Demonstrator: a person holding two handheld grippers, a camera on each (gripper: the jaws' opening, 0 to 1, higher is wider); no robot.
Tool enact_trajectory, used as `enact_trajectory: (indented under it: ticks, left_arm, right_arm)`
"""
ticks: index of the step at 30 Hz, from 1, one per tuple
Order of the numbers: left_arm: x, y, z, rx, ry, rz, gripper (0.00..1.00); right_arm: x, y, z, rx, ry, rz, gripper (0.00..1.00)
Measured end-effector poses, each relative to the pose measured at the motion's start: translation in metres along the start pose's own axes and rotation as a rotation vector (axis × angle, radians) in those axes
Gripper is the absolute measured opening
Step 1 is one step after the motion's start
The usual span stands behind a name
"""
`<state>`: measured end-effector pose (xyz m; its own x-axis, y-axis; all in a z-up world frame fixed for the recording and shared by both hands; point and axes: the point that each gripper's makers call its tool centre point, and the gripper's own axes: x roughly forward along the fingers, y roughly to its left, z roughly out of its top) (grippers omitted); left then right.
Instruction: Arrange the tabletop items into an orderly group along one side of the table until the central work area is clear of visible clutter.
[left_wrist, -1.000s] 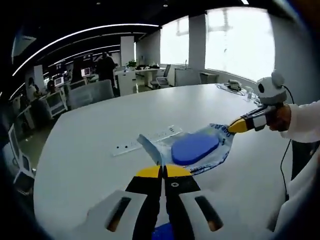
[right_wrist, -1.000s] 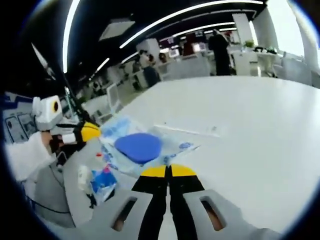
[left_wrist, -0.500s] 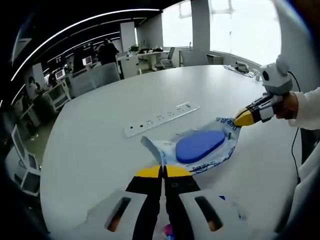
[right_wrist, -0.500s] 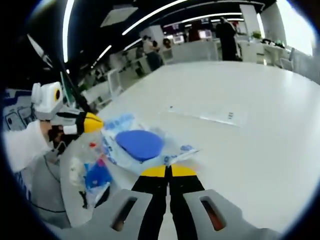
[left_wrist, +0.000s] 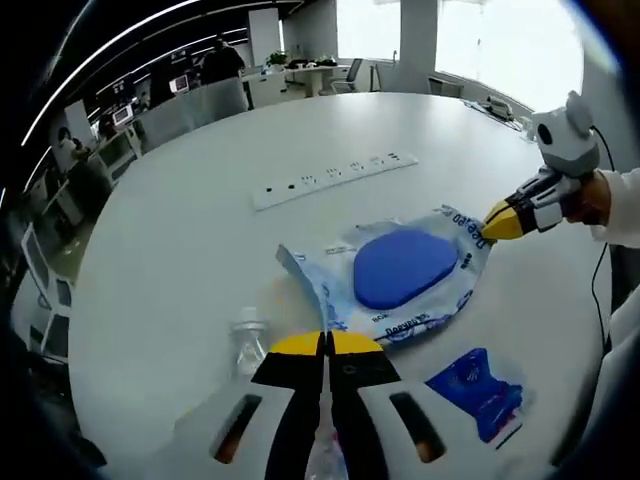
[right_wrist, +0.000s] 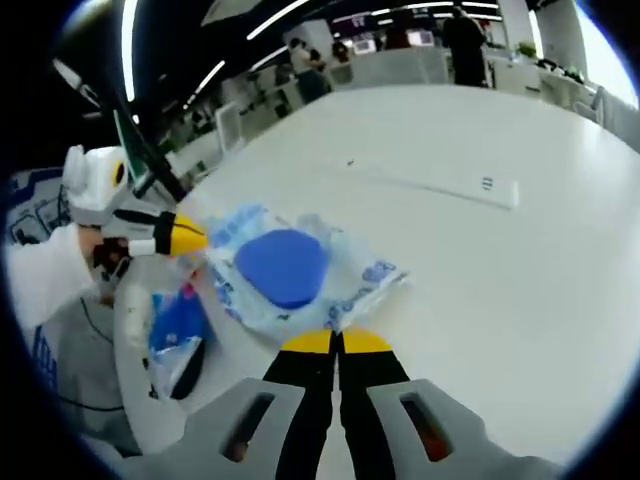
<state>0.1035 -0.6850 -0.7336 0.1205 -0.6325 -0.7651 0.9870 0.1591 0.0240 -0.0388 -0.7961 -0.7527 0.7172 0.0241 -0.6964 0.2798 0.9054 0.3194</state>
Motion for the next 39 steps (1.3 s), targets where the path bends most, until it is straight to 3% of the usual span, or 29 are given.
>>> enact_trajectory:
  ticks: [2,5,11,14,18,26,39]
  left_arm:
    - [0.002,0.0,-0.005,-0.005,0.01,0.0,0.0]
    - [0.003,0.003,-0.008,-0.08,-0.006,0.003,0.0]
    - [0.008,0.001,-0.016,-0.034,0.028,0.008,0.0]
    - [0.011,0.002,-0.021,-0.038,0.042,0.005,0.0]
    - [0.014,0.0,-0.026,-0.019,0.06,0.004,0.0]
    - [0.02,0.0,-0.03,-0.024,0.085,0.014,0.0]
    - [0.019,0.001,-0.032,-0.048,0.077,0.03,0.0]
  right_arm:
    - [0.001,0.0,-0.003,0.02,0.007,0.001,0.0]
    - [0.003,-0.002,-0.006,0.048,0.004,-0.001,0.0]
    - [0.011,-0.004,-0.015,0.065,0.027,0.003,0.0]
    - [0.011,-0.006,-0.016,0.109,0.03,0.012,0.0]
    - [0.012,-0.006,-0.017,0.07,0.034,0.006,0.0]
    - [0.013,-0.008,-0.021,0.123,0.058,0.004,0.0]
    - [0.013,-0.008,-0.024,0.155,0.077,-0.01,0.0]
